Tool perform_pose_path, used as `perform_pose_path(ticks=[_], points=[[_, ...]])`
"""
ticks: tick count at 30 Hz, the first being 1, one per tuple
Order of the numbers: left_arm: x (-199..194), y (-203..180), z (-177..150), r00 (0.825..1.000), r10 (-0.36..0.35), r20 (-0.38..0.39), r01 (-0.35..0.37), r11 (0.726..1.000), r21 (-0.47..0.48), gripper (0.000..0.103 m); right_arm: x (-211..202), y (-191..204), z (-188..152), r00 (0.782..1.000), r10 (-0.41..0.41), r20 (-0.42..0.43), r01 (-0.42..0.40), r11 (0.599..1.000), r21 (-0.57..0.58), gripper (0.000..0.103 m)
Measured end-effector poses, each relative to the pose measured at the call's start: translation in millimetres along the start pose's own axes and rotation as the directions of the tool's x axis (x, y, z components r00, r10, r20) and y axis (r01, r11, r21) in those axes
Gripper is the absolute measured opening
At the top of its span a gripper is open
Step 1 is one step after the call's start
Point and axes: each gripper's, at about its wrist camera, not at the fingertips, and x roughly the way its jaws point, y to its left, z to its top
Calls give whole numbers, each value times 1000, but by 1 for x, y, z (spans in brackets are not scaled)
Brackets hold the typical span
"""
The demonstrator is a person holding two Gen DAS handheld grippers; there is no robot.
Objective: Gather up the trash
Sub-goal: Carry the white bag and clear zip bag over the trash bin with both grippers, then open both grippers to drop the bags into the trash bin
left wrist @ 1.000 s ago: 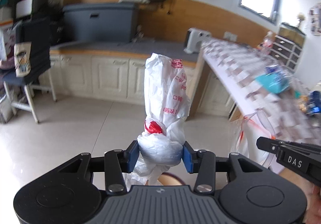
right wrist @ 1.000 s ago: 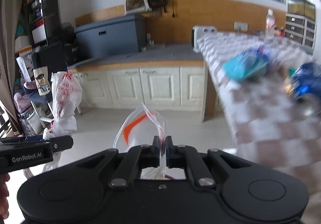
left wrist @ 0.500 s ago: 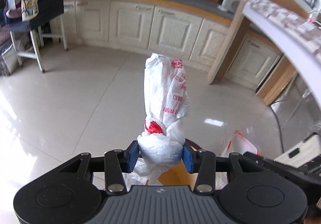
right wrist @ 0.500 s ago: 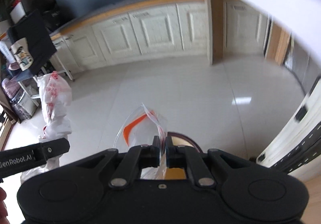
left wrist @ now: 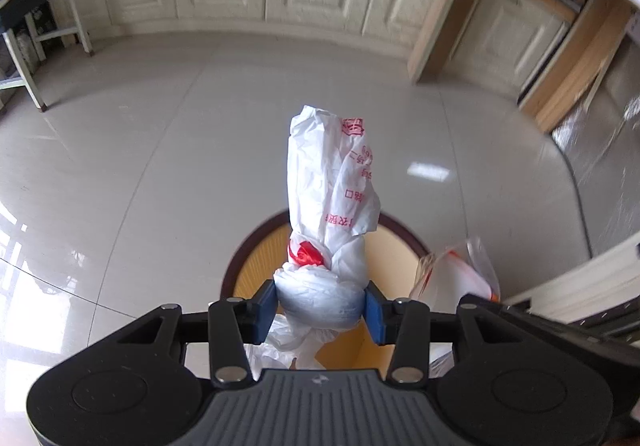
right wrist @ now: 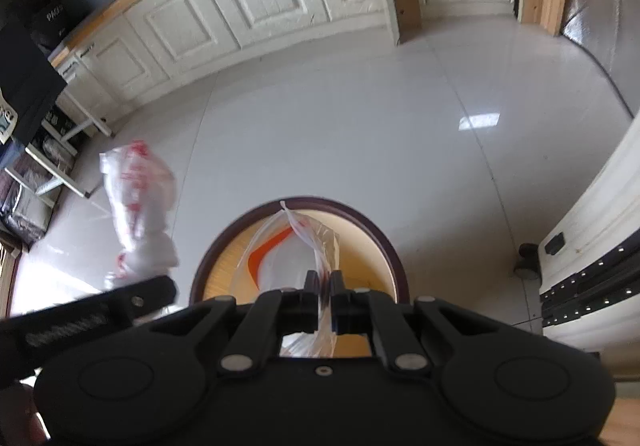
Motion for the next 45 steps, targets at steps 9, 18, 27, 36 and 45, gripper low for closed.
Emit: perform_pose_path(ticks=[9, 18, 27, 36, 45], points=[[42, 17, -18, 989, 29, -145, -29, 1000, 4, 46, 40, -4, 1, 994, -1, -109, -2, 1000, -22, 6], [63, 19, -22, 978, 31, -205, -35, 999, -16, 47, 59, -8, 3, 987, 2, -159, -9, 999, -43, 6], [72, 21, -21, 980, 23, -198, -32, 999, -41, 47, 63, -17, 6, 987, -3, -158, -1, 1000, -21, 7], [78, 19, -27, 976, 24, -216, -35, 998, -44, 48, 65, -14, 4, 988, 2, -154, -7, 999, -32, 17], [83, 24, -25, 971, 36, -235, -52, 997, -64, 57, 68, -13, 4, 985, -1, -171, -5, 999, -39, 23]])
